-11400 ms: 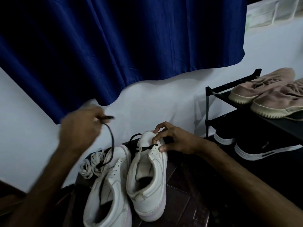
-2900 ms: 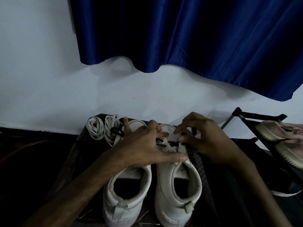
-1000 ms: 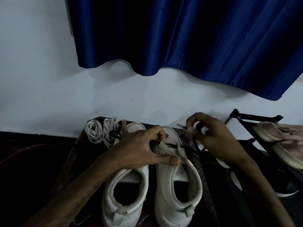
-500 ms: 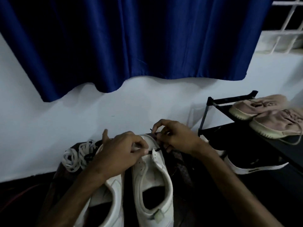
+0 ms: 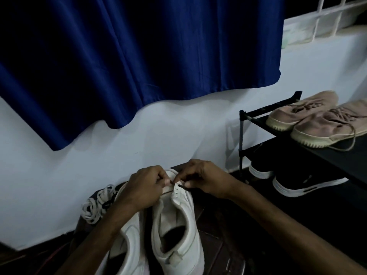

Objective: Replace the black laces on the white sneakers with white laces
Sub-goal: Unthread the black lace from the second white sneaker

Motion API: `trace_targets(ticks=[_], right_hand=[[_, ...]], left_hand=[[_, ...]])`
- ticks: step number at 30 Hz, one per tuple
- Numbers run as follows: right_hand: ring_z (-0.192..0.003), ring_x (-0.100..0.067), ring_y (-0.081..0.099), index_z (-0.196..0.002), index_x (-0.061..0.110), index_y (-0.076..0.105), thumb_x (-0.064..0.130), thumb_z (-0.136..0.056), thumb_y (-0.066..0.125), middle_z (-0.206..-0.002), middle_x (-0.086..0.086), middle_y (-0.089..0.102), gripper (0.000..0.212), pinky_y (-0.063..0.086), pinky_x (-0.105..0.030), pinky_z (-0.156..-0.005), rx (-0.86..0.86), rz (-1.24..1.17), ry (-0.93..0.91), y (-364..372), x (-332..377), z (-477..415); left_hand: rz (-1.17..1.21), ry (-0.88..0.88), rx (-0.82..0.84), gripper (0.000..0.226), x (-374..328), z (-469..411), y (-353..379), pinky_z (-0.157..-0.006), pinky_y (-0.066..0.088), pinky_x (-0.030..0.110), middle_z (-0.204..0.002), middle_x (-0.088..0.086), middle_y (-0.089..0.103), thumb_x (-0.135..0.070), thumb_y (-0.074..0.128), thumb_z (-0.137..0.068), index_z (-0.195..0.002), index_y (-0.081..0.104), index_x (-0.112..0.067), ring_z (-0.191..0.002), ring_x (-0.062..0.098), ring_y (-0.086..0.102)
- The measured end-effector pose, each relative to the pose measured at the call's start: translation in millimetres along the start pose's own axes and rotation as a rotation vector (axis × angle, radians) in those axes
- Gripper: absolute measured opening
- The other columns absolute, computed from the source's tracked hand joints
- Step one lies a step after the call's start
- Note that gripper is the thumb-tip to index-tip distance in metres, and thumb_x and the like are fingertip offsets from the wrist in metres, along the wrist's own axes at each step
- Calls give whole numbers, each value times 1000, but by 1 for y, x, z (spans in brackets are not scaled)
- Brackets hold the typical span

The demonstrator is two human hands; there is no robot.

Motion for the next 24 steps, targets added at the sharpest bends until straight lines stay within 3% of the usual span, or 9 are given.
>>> trace_targets(ticks=[2,4,8,10,12,18,21,24], right_hand=[[-106,-8,59,-110,42,70,19,-84,73,-106,2,63,35,46,-33,-98,23,-11,17,0,-3,0],[-108,-9,59,-113,45,68,23,-85,71,-105,4,62,36,46,-38,-100,35,-14,21,0,-6,0],[-96,-12,59,-113,37,71,18,-86,73,-98,2,60,34,48,-39,-94,33,-44,-1,-2,-8,-2],[-97,-12,59,-114,35,72,17,-86,73,-99,0,61,34,48,-37,-94,33,-56,-6,-3,-11,-3],[-98,-13,59,-114,32,72,15,-86,73,-99,-2,61,33,48,-35,-95,23,-81,-7,-2,-14,-2],[-95,-9,57,-115,33,72,21,-85,73,-95,3,57,32,48,-35,-94,31,-90,-26,-1,-15,2],[-92,-6,56,-114,32,73,23,-84,75,-90,12,52,32,49,-32,-92,27,-87,-38,-3,-12,0],[-92,-1,54,-114,31,73,20,-82,76,-89,17,50,33,47,-24,-90,26,-91,-40,-2,-11,-1]], left_hand=[[194,-101,-19,16,11,-1,-1,-69,46,30,-74,-11,71,-18,61,-94,-78,62,-21,-68,12,61],[321,-167,-75,21,19,2,-4,-70,51,37,-70,-5,72,-12,59,-95,-75,61,-19,-61,18,61],[86,-26,-146,8,8,11,-4,-78,45,30,-90,-12,66,-18,63,-92,-94,62,-26,-82,14,61],[79,90,-80,16,-2,12,-4,-79,42,25,-98,-15,64,-19,67,-90,-102,65,-29,-82,0,56],[32,127,14,17,-10,10,-5,-77,42,22,-97,-18,66,-23,71,-86,-99,69,-34,-79,-5,55],[-109,78,-39,3,-11,3,-9,-77,47,26,-86,-18,72,-33,76,-82,-82,73,-32,-87,5,65],[47,-69,-130,12,3,3,-11,-77,49,30,-74,-20,66,-32,70,-87,-75,67,-32,-80,11,64],[168,-212,-332,16,25,6,-19,-85,50,38,-87,-9,69,-29,65,-91,-75,62,-32,-90,23,64]])
Point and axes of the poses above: each hand's wrist, its own z-axis away from the middle knuckle, its own y-axis out of the palm, x = y × z, the point moved 1 cm from there along -z, towards the middle knuckle
